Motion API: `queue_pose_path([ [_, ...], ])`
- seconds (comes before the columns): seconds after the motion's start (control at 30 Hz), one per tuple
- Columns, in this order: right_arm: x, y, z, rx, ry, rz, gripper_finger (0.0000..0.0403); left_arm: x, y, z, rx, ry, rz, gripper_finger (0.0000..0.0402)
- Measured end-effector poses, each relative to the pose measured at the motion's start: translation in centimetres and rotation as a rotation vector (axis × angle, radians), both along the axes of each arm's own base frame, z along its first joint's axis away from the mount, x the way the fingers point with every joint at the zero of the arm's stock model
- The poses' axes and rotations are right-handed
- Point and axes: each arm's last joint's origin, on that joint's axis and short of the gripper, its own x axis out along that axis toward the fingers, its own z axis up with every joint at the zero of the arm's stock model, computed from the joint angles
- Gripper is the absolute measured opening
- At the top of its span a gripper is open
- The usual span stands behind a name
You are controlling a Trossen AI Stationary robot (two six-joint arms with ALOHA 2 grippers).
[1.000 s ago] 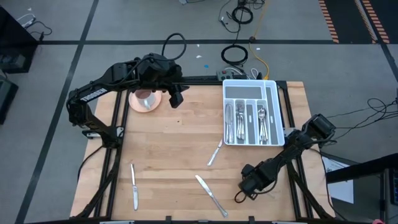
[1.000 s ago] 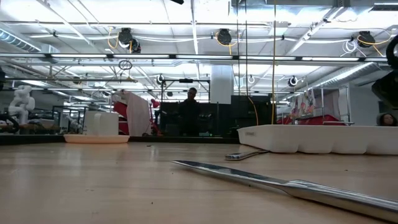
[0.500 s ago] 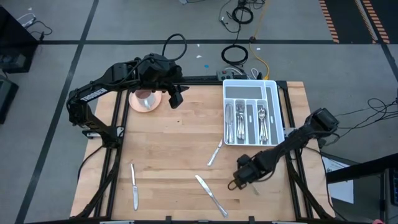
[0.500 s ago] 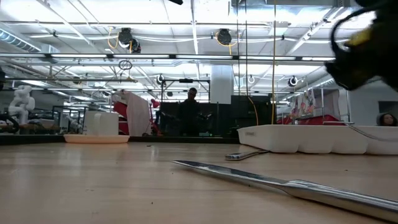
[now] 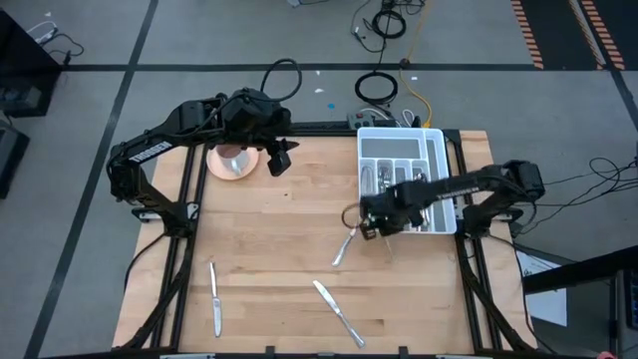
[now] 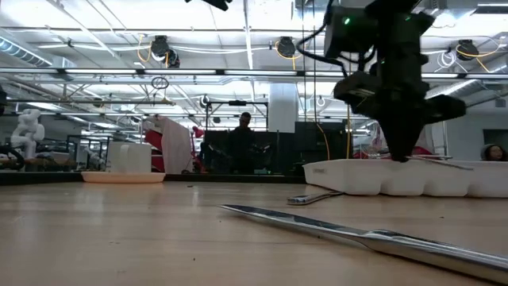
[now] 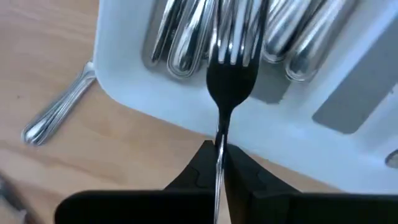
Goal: Sort silverware
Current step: Put the silver fork into the white silverware tray
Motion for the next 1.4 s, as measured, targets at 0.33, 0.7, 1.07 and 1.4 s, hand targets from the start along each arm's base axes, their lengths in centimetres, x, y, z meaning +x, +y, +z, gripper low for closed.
queue_pose_path([
  [0.33,-1.2,-8.5,0.7,-0.077,0.004,0.043,0.0001,-0.4,0.1,-0.3,-0.009,0.044,0.004,0.0158],
  [0.7,-1.3,-10.7,1.4,-0.129,-0.024,-0.032,0.0001,-0.5,0.2,-0.4,-0.019,0.056,0.009,0.0158],
  [1.07,-2.4,-10.2,-2.2,-0.112,-0.038,-0.141,0.0001,-0.5,0.2,-0.4,-0.020,0.052,0.008,0.0158],
  [1.4,-2.5,-10.1,-3.0,-0.116,-0.082,-0.111,0.0038,-0.5,0.2,-0.4,-0.019,0.051,0.006,0.0158],
])
